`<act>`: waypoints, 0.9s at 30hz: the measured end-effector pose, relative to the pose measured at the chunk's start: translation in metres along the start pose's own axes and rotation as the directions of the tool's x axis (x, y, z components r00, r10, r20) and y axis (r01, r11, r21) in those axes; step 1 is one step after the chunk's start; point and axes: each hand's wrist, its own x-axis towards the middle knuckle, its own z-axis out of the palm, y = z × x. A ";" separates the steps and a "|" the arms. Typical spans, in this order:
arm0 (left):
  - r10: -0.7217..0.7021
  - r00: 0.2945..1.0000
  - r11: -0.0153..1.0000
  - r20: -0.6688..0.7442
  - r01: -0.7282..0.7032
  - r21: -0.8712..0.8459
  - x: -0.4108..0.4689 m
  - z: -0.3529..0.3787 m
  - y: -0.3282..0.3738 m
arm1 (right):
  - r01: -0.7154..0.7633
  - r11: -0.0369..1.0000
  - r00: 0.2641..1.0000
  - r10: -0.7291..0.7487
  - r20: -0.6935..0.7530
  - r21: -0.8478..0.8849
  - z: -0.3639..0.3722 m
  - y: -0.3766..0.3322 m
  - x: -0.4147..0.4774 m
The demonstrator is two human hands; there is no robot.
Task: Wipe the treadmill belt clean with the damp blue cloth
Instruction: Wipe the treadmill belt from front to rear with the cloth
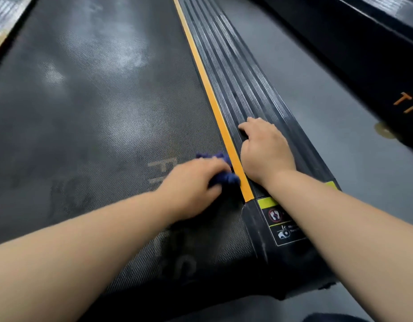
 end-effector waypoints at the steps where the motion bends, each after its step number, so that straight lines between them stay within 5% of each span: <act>1: 0.096 0.992 0.995 0.082 -0.095 -0.016 -0.016 -0.006 0.005 | 0.006 0.999 1.000 -0.006 -0.003 -0.044 0.000 -0.001 -0.001; 4: 0.198 0.965 0.977 0.169 -0.208 0.040 -0.019 -0.018 -0.012 | 0.021 0.993 1.000 -0.021 -0.001 -0.118 0.000 -0.004 -0.003; 6: 0.028 1.000 0.996 0.004 -0.028 0.089 0.010 -0.019 -0.034 | 0.026 0.990 1.000 -0.026 -0.003 -0.137 0.001 -0.004 -0.002; 8: -0.228 0.966 0.972 -0.118 0.233 0.028 0.041 -0.013 -0.047 | 0.028 0.988 0.999 -0.032 -0.019 -0.150 0.002 -0.003 -0.002; 10: -0.323 0.933 0.944 -0.156 0.329 0.015 0.054 0.000 -0.040 | 0.029 0.989 0.999 -0.034 -0.038 -0.143 0.002 -0.001 -0.002; 12: -0.252 0.958 0.965 -0.140 0.260 0.041 0.042 0.008 -0.024 | 0.015 0.992 0.999 -0.020 -0.036 -0.125 0.002 -0.003 -0.001; 15: 0.046 0.999 0.998 -0.029 -0.044 0.054 -0.010 0.007 -0.003 | -0.015 0.992 1.000 0.015 -0.006 -0.124 -0.001 -0.007 0.000; 19: 0.261 0.959 0.964 0.107 -0.265 0.017 -0.036 -0.015 -0.011 | -0.119 0.988 0.993 0.119 -0.003 -0.096 -0.015 -0.016 -0.024; 21: 0.040 0.998 0.998 -0.047 -0.038 0.044 -0.009 -0.024 -0.037 | -0.124 0.992 0.992 0.123 -0.025 -0.033 -0.013 -0.024 -0.049; 24: -0.330 0.928 0.941 -0.172 0.339 0.023 0.028 -0.026 -0.068 | -0.072 0.997 0.997 0.071 -0.021 -0.025 -0.004 -0.025 -0.069; 27: -0.313 0.941 0.940 -0.129 0.327 0.096 0.021 -0.009 -0.049 | -0.165 0.981 0.985 0.169 -0.035 0.099 -0.003 -0.021 -0.053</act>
